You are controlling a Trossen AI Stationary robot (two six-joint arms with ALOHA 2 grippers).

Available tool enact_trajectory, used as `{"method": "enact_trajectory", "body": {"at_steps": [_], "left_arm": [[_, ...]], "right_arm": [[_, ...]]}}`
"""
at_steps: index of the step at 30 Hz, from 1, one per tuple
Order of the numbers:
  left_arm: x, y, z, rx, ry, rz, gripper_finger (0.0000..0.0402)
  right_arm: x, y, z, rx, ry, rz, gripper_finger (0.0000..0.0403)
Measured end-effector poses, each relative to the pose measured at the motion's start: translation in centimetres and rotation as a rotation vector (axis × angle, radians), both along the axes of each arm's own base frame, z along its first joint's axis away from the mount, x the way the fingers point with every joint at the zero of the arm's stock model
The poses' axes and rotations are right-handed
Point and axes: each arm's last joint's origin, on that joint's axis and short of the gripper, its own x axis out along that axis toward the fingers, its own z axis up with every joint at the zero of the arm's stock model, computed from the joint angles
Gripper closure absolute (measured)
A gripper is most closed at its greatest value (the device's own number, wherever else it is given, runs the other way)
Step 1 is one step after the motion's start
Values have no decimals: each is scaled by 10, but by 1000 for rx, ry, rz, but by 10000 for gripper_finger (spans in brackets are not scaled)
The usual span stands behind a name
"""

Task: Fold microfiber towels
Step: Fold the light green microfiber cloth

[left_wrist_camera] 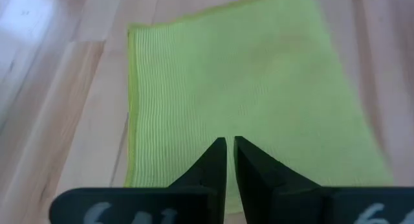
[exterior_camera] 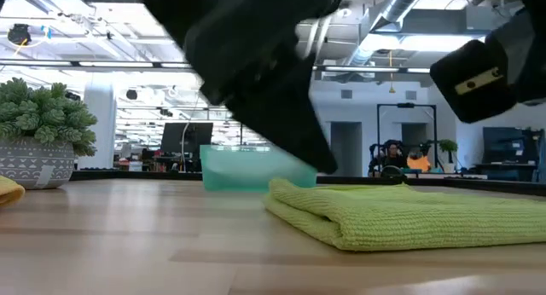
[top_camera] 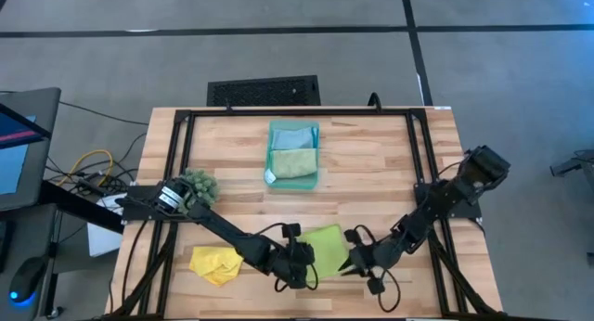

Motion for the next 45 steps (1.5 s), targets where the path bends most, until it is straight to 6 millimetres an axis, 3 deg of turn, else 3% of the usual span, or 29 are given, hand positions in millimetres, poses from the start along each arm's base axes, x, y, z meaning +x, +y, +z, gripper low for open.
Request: {"method": "enact_trajectory", "body": {"at_steps": [9,15,24,28,35,39,45], "left_arm": [[-1,-2,4,2,20,14,379],[-12,13,-16,14,108,85,379],[-13,11,-14,7,118,95,379],[-7,8,-5,2,93,80,379],[-14,15,-8,44,153,149,379],[-23,25,-8,109,167,298,379],[-31,37,-20,147,214,330,379]], "right_arm": [[33,25,-34,-191,-48,105,217],[52,32,-40,-330,8,14,198],[53,31,-40,-382,72,8,245],[53,30,-40,-383,73,7,295],[53,31,-40,-383,74,8,388],[49,34,-34,-355,70,21,385],[43,38,-12,-252,75,50,373]]}}
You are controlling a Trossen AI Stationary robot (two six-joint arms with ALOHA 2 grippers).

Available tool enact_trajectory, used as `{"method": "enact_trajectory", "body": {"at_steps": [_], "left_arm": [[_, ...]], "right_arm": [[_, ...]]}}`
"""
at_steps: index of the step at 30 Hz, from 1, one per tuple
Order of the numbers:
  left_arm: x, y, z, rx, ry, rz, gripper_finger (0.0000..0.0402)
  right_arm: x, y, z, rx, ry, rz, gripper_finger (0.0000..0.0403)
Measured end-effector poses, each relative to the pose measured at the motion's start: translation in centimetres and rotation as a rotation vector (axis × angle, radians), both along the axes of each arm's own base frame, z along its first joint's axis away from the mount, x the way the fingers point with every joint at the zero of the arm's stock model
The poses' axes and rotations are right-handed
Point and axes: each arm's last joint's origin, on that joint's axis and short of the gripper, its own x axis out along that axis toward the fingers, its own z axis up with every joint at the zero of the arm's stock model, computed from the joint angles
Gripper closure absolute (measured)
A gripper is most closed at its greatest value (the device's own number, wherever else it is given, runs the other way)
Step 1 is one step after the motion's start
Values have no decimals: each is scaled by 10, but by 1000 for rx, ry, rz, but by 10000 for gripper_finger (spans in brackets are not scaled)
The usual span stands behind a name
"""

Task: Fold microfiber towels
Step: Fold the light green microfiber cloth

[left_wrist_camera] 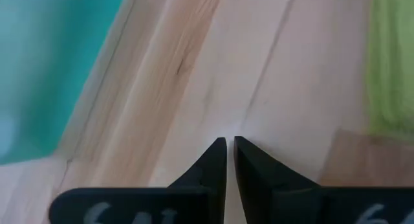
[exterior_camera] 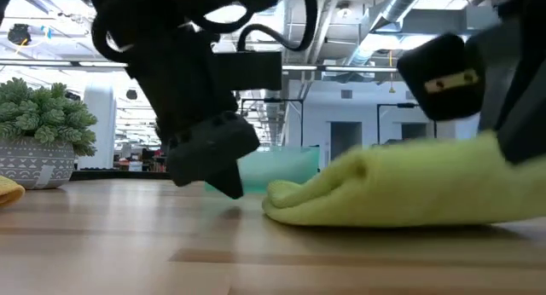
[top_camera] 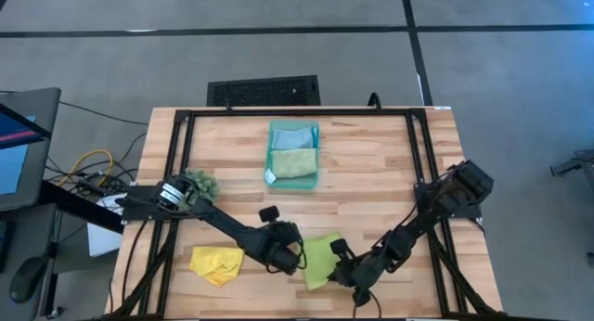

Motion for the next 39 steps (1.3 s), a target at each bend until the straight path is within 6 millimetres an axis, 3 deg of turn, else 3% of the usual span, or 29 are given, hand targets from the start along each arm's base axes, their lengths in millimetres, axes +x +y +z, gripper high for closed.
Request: {"method": "enact_trajectory", "body": {"at_steps": [6,10,24,33,39], "left_arm": [[6,-5,-12,-4,-103,-150,379],[11,-9,-15,-50,-171,-231,379],[13,-12,-14,-89,-188,-253,379],[14,-25,-9,-92,-186,-335,379],[12,-31,-8,-85,-187,-366,379]], "right_arm": [[-4,1,20,84,-7,23,394],[0,-9,28,94,-10,-16,389],[33,-68,12,122,126,-214,386],[35,-82,14,117,168,-246,388],[33,-78,19,143,154,-226,384]]}}
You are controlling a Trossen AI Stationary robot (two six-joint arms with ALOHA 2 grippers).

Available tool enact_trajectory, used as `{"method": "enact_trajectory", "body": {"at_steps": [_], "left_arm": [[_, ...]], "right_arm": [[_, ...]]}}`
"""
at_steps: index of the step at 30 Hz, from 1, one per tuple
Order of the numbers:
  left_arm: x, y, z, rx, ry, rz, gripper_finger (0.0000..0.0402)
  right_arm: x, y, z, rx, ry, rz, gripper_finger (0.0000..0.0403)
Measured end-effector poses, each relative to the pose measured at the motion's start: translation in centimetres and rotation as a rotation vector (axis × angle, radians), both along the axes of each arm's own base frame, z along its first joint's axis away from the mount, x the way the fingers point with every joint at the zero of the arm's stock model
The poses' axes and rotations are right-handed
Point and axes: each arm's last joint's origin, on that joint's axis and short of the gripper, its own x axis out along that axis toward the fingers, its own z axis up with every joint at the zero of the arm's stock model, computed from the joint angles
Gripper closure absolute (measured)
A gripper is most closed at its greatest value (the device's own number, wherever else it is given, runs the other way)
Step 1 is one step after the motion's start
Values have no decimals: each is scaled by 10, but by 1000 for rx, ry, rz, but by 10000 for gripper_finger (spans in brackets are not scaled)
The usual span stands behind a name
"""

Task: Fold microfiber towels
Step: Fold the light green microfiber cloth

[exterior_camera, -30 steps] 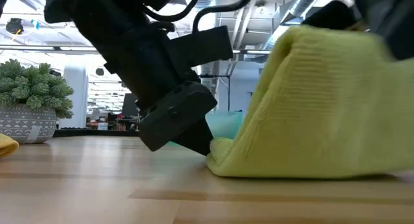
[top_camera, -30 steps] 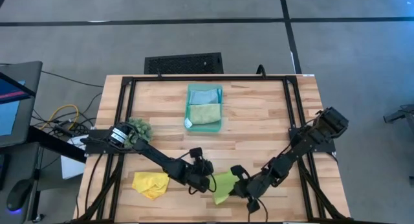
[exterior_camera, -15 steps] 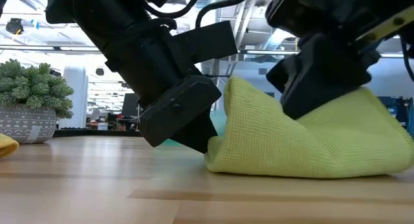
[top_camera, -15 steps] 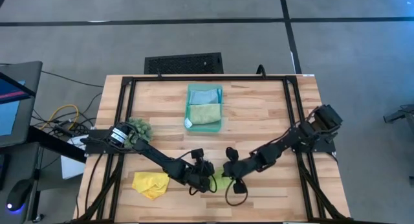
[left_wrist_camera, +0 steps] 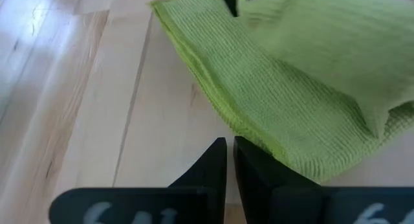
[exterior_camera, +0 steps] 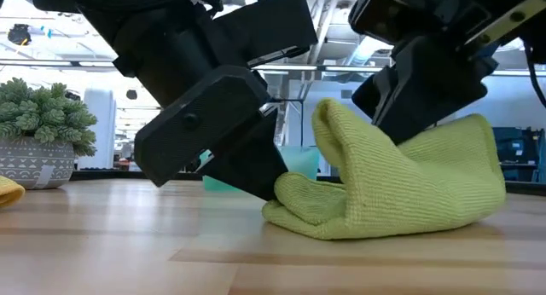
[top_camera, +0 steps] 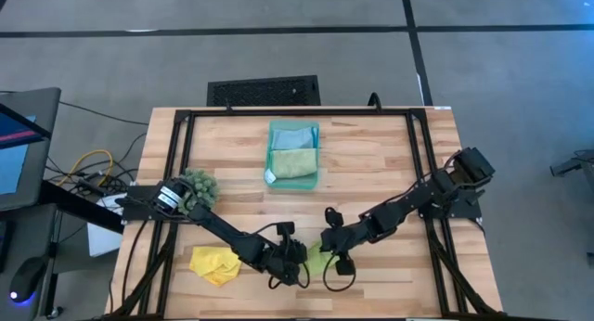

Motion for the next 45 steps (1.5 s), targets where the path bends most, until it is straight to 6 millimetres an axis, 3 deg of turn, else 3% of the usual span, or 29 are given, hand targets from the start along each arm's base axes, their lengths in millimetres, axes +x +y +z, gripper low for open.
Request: {"method": "enact_trajectory", "body": {"at_steps": [9,15,25,34,42,45], "left_arm": [[3,1,1,-6,-25,10,379],[4,-1,3,-9,-46,-3,379],[-1,-15,30,63,83,52,379],[-25,-28,11,-34,183,50,379],[-20,-23,1,-79,79,8,379],[-16,-20,-1,-87,48,-5,379]], "right_arm": [[5,-4,3,8,-37,-12,389],[4,-14,-12,-5,-24,-34,385],[6,-17,-14,-8,-27,-48,384],[6,-13,-13,-6,-39,-31,388],[10,-12,-8,41,-98,7,388],[12,-12,-17,33,-84,7,389]]}}
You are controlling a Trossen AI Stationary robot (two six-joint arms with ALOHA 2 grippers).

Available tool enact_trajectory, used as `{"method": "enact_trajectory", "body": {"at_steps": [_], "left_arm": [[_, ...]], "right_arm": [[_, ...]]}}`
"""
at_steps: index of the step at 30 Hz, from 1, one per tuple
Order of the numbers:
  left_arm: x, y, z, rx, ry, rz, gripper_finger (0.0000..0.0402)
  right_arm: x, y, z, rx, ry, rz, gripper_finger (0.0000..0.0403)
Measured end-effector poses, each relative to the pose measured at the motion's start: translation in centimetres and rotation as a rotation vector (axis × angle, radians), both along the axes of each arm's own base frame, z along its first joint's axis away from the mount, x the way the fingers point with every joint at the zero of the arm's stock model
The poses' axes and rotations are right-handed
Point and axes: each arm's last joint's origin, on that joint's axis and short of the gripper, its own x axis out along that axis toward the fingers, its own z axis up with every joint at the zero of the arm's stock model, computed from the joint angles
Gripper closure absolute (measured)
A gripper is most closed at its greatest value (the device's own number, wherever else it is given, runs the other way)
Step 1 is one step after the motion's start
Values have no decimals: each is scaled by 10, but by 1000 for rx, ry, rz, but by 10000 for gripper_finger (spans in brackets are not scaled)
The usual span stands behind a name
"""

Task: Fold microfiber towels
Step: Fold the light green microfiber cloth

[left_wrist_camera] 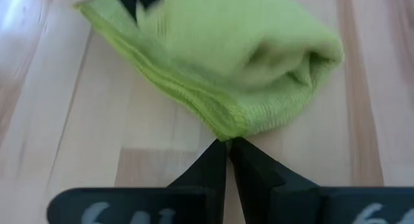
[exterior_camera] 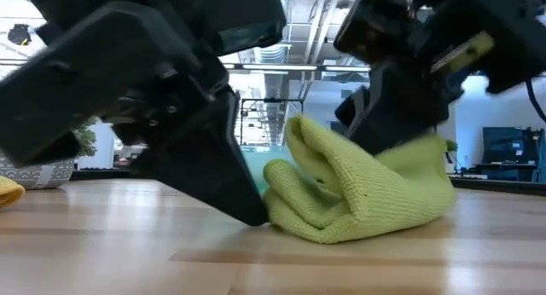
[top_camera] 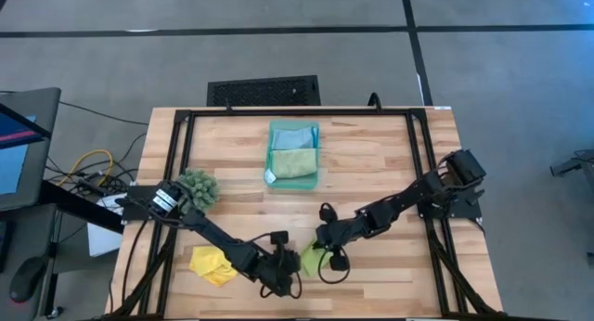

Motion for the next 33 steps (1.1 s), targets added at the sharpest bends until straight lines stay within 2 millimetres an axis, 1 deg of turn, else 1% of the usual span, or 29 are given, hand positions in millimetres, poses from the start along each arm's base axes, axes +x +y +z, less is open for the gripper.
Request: {"method": "enact_trajectory", "body": {"at_steps": [5,11,13,16,20,23,26,29,33], "left_arm": [[5,4,-2,-7,-39,-10,379],[4,5,-3,32,-46,11,379],[1,6,-1,56,-29,16,379],[-4,7,9,82,13,52,379],[-13,1,27,101,20,97,379],[-18,-8,30,109,23,93,379],[-18,-15,35,104,4,76,379],[-18,-20,40,118,-18,66,379],[-14,-23,49,164,-100,90,379]], "right_arm": [[3,-2,-21,-21,50,-9,381],[4,-3,-23,-21,48,-8,382],[5,-3,-22,-26,33,3,380],[7,1,-18,-7,-20,12,364],[9,2,-16,4,-50,14,319],[10,-1,-8,-10,-77,-17,282],[9,-4,-4,-43,-88,-51,252],[10,-1,8,-27,-151,-45,233],[3,4,25,-46,-189,-28,226]]}}
